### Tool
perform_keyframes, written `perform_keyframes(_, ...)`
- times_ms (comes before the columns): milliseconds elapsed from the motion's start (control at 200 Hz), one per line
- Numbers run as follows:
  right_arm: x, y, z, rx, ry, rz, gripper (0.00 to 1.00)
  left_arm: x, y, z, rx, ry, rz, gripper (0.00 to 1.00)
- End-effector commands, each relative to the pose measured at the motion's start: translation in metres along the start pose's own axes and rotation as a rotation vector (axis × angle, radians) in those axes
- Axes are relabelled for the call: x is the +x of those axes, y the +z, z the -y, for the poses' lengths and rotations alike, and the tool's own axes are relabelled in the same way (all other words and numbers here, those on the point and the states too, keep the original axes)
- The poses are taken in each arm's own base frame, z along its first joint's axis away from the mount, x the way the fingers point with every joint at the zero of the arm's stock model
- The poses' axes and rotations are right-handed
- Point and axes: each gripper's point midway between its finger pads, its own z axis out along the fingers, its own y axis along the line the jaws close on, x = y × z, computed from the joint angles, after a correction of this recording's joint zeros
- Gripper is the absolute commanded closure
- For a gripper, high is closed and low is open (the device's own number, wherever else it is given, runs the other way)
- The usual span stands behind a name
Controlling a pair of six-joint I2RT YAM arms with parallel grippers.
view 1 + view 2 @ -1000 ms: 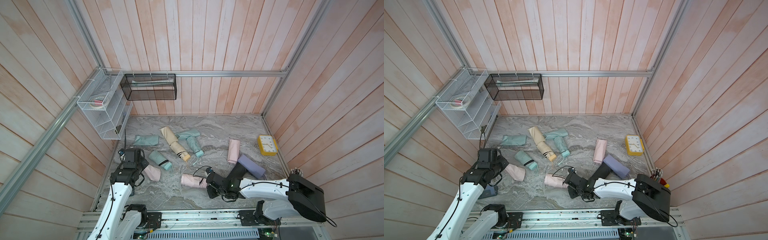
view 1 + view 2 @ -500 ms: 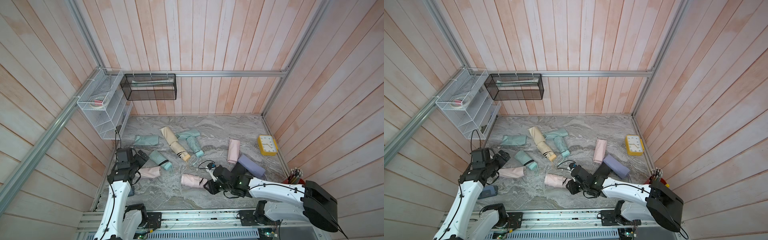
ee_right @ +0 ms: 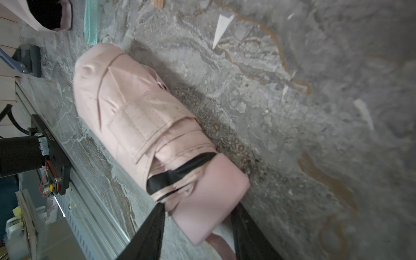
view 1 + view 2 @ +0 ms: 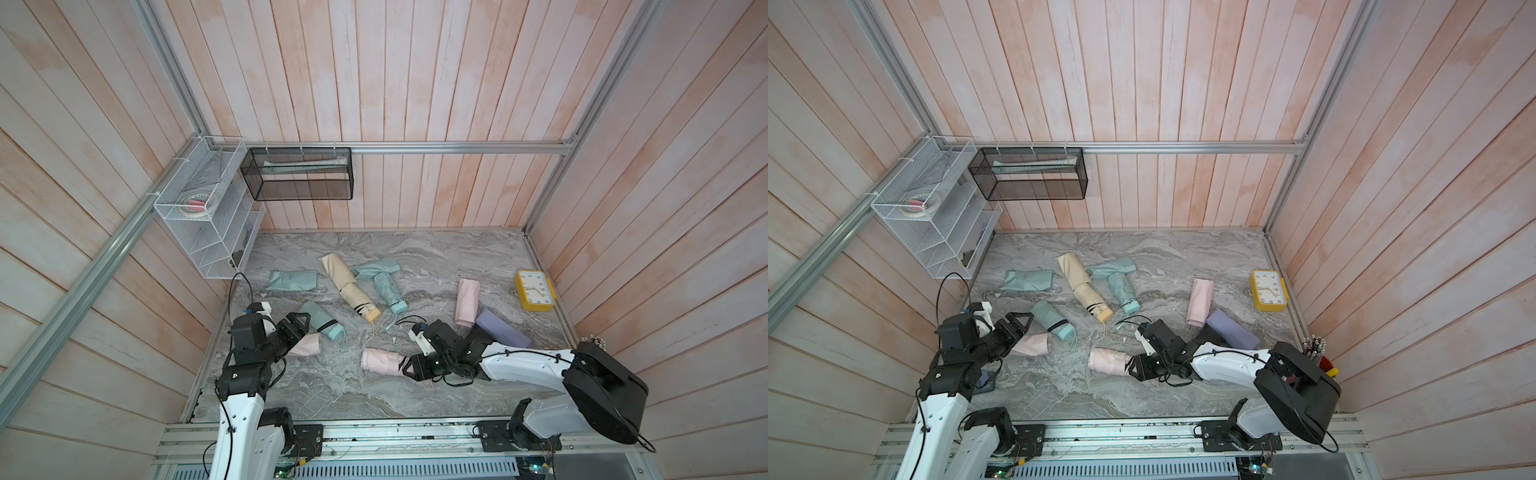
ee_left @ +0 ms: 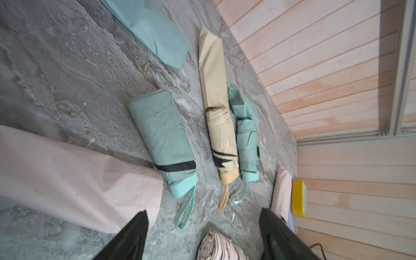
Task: Take umbrellas out of sleeves
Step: Move the umbrella to the center of the board.
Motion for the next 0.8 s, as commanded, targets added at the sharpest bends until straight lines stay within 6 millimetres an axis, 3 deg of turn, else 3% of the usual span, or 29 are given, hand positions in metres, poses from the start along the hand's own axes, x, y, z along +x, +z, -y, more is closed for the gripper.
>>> perform_keyframes(0, -0.002, 0.009, -0.014, -0.074, 0.037, -0.018, 0.5, 0.014, -0.004, 0.015, 0.102, -0.007, -0.046, 0.22)
perform_keyframes(310, -0.049, 0.04, -0.06, -0.237, 0.197, 0.03, 0.52, 0.044, -0.016, 0.018, 0.187, -0.044, -0.1, 0.27)
perform_keyframes(445, -0.087, 0.049, -0.082, -0.306, 0.227, 0.078, 0.53, 0.055, -0.018, 0.018, 0.221, -0.062, -0.119, 0.27)
perform_keyframes(530, -0.122, 0.052, -0.098, -0.335, 0.19, 0.112, 0.54, 0.061, -0.018, 0.016, 0.23, -0.065, -0.13, 0.27)
perform_keyframes(680, -0.178, 0.041, -0.125, -0.383, 0.113, 0.165, 0.55, 0.067, -0.019, 0.02, 0.249, -0.049, -0.15, 0.3)
perform_keyframes(795, -0.198, 0.019, -0.132, -0.371, 0.056, 0.207, 0.55, 0.072, -0.022, 0.024, 0.26, -0.019, -0.173, 0.3)
